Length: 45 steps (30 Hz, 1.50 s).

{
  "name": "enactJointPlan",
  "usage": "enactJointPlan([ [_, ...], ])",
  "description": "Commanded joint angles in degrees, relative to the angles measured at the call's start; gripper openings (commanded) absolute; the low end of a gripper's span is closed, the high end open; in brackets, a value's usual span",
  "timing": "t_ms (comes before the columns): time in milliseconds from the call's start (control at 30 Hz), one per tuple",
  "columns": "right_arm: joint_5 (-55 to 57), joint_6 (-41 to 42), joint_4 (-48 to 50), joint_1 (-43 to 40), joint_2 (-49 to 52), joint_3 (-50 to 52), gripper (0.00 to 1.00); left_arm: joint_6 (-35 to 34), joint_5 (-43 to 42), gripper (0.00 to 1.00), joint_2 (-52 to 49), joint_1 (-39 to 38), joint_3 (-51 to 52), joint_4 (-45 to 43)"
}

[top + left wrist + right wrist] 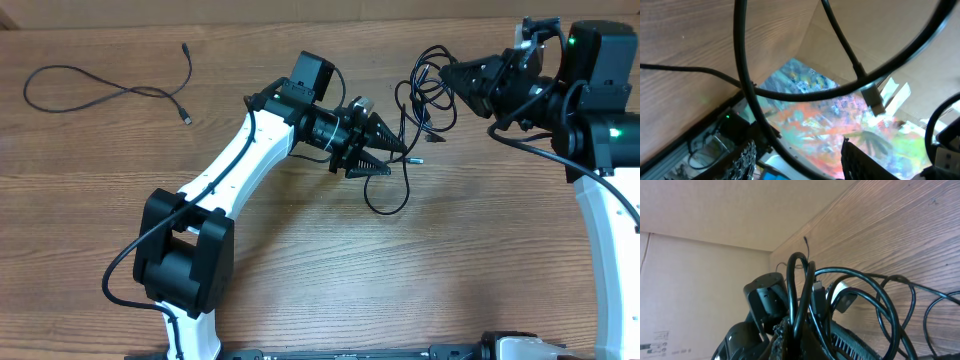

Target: Untangle cables

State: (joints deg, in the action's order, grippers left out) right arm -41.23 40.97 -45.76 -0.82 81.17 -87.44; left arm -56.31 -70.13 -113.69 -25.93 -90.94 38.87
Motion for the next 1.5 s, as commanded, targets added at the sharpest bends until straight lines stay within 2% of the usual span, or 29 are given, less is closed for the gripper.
enactJointPlan([
  [0,2.54,1.05,0.7,1.62,-0.57,-1.64,0.04,-9.14,1.73,0.55,0.55,-0.85,0.04,-2.8],
  [67,2.84,1.05,0.7,1.84,-0.57,-1.64,0.04,-9.14,1.73,0.51,0.55,-1.11,0.04,-3.21],
  [233,3.26,1.07,0.7,1.84,-0.57,-1.64,0.04,-9.14,1.7,0.32,0.55,-1.53,0.04,-3.19],
  [400,3.3,0.76,0.48,1.84,-0.57,-1.64,0.04,-9.68,1.7,0.04,0.55,-1.75,0.04,-3.23],
  [500,6.43,0.55,-0.63,1.84,-0.57,-1.64,0.04,-6.32,1.79,0.04,0.55,-1.31,0.04,-3.21],
  [633,14.97,0.52,-5.07,1.2,-0.57,-1.64,0.04,4.2,1.97,0.04,0.55,-0.07,0.04,-3.1],
  [733,20.06,-2.45,-7.67,0.37,-0.57,-1.64,0.04,9.88,2.25,0.04,0.55,0.83,0.04,-2.49],
  [900,34.03,-4.15,-13.9,-1.16,-0.57,-1.64,0.11,11.08,2.36,0.04,0.92,2.47,-0.02,-2.89],
  [967,40.63,-4.15,-17.33,-2.14,-0.57,-1.64,0.22,10.88,2.4,0.04,1.66,4.33,-1.25,-2.95],
  [1033,43.39,-4.15,-19.15,-2.89,-0.57,-1.64,0.26,10.88,2.75,0.04,2.67,5.53,-2.95,-2.93],
  [1067,43.78,-4.17,-19.82,-3.26,-0.57,-1.64,0.28,10.88,3.19,0.04,3.37,6.1,-4.17,-2.93],
  [1200,42.4,-4.17,-21.27,-3.72,-0.57,-1.64,0.49,10.88,5.84,0.04,6.19,6.8,-9.64,-2.69],
  [1467,27.96,-10.32,-20.83,-3.69,-0.28,-1.64,0.66,10.88,9.33,0.04,9.14,4.57,-23.98,-3.02],
])
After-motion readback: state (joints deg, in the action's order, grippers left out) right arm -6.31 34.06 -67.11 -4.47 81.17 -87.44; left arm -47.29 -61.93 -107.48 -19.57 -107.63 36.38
